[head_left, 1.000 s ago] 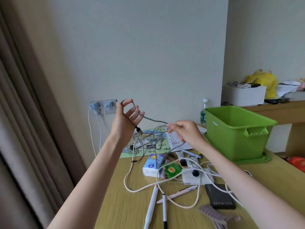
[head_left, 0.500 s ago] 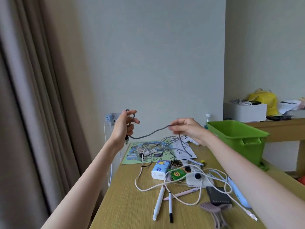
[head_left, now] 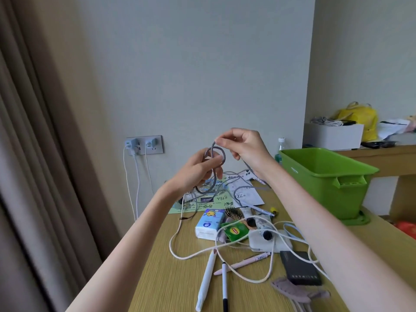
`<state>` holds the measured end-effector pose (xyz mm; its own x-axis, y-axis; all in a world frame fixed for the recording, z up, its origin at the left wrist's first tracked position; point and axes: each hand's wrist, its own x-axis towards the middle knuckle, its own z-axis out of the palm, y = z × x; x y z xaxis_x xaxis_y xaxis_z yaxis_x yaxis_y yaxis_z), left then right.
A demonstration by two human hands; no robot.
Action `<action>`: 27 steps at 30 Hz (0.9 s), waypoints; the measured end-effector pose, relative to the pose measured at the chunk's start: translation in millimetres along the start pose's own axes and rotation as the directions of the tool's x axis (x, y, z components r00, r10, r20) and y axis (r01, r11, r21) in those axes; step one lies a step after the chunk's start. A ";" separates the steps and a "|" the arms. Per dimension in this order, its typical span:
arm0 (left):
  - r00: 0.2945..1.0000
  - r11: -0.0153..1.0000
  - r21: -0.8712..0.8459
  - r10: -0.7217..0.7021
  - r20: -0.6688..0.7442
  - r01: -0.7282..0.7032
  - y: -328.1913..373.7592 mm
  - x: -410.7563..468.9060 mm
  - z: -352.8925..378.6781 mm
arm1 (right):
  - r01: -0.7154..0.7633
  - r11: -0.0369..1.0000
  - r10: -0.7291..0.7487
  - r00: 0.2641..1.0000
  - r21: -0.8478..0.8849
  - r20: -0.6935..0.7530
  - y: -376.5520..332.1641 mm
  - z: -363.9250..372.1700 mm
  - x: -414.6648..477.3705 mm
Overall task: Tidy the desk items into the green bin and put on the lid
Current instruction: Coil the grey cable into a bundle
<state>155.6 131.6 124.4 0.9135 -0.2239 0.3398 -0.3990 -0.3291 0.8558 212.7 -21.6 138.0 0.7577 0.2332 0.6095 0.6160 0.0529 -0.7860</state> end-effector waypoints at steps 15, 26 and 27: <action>0.963 0.916 -0.385 0.001 -0.270 -0.108 -62.3 58.3 29.8 | -0.133 0.983 0.140 0.989 -0.124 0.048 67.6 -16.9 -11.3; 0.969 0.953 -0.280 0.043 -0.244 -0.112 -67.7 51.3 43.8 | -0.328 0.940 0.339 0.922 -0.091 0.185 69.7 -16.2 -18.7; 0.966 0.960 -0.248 0.064 -0.251 -0.128 -67.6 51.2 44.4 | -0.328 0.941 0.339 0.917 -0.086 0.208 69.6 -17.1 -19.7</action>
<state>225.8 101.7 66.6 0.8768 -0.0072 0.4808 -0.4804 -0.0595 0.8750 244.4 -39.2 73.1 0.8594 0.4335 0.2711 0.3490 -0.1099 -0.9306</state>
